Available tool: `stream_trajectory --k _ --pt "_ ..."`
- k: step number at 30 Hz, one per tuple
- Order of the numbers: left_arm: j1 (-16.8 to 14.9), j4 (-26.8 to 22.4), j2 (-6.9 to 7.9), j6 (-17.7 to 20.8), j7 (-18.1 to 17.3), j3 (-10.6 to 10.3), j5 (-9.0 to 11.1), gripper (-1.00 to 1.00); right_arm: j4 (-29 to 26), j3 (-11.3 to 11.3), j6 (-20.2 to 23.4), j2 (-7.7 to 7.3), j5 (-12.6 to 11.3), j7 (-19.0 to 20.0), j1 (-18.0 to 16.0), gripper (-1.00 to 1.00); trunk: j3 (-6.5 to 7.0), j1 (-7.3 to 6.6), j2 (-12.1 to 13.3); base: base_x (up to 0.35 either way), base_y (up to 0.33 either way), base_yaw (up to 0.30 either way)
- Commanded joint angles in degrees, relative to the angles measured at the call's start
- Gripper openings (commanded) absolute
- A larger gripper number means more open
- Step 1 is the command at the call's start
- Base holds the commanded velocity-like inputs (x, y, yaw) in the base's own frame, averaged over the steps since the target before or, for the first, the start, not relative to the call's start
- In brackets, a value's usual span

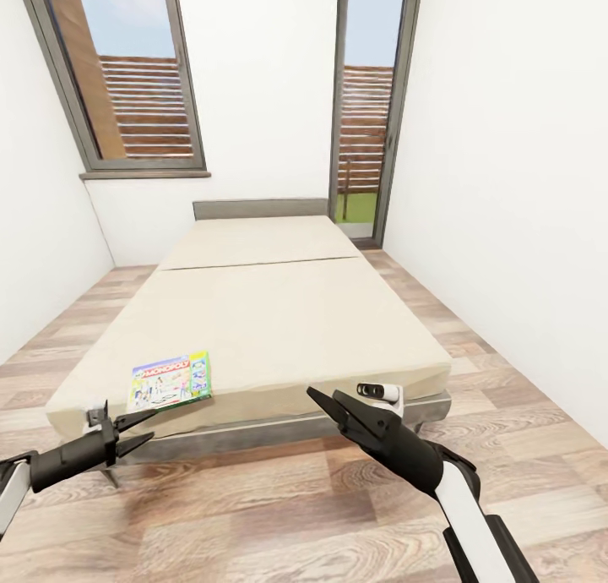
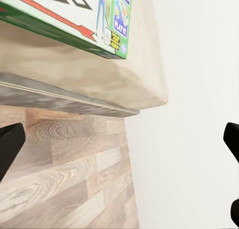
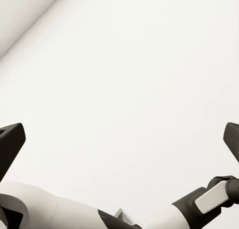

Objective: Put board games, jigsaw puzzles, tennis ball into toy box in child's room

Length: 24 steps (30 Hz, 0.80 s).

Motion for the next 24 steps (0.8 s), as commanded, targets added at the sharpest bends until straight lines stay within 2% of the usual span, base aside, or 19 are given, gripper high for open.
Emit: stream_trajectory --k 1,9,12,15,17,24 --pt "0.0 0.0 -0.07 0.2 0.2 0.1 0.2 1.0 0.0 0.0 0.3 -0.02 -0.3 0.0 0.0 1.0 -0.05 -0.01 0.0 0.0 0.0 0.0" --pt "0.0 -0.1 -0.34 -0.3 0.6 0.1 0.3 1.0 0.0 -0.1 0.3 -0.2 -0.3 0.0 0.0 1.0 -0.05 -0.01 0.0 0.0 0.0 0.0" --pt "0.0 -0.1 -1.08 -1.3 0.8 0.1 0.3 1.0 0.0 -0.2 0.3 -0.23 -0.3 0.0 0.0 1.0 -0.05 -0.01 0.0 0.0 0.0 0.0" --pt "0.0 -0.1 -2.51 -3.2 1.2 0.0 0.3 1.0 0.0 -0.3 0.3 -0.24 -0.3 0.0 0.0 1.0 -0.05 -0.01 0.0 0.0 0.0 0.0" --pt "0.0 -0.2 -4.25 -4.2 1.6 0.0 0.3 1.0 0.0 -0.4 0.3 -0.24 -0.3 0.0 0.0 1.0 -0.05 -0.01 0.0 0.0 0.0 0.0" --pt "-1.4 -0.5 -5.94 -5.1 3.9 0.1 0.2 1.0 0.0 -0.5 0.3 -0.26 -0.3 0.0 0.0 1.0 -0.05 -0.01 0.0 0.0 0.0 0.0"
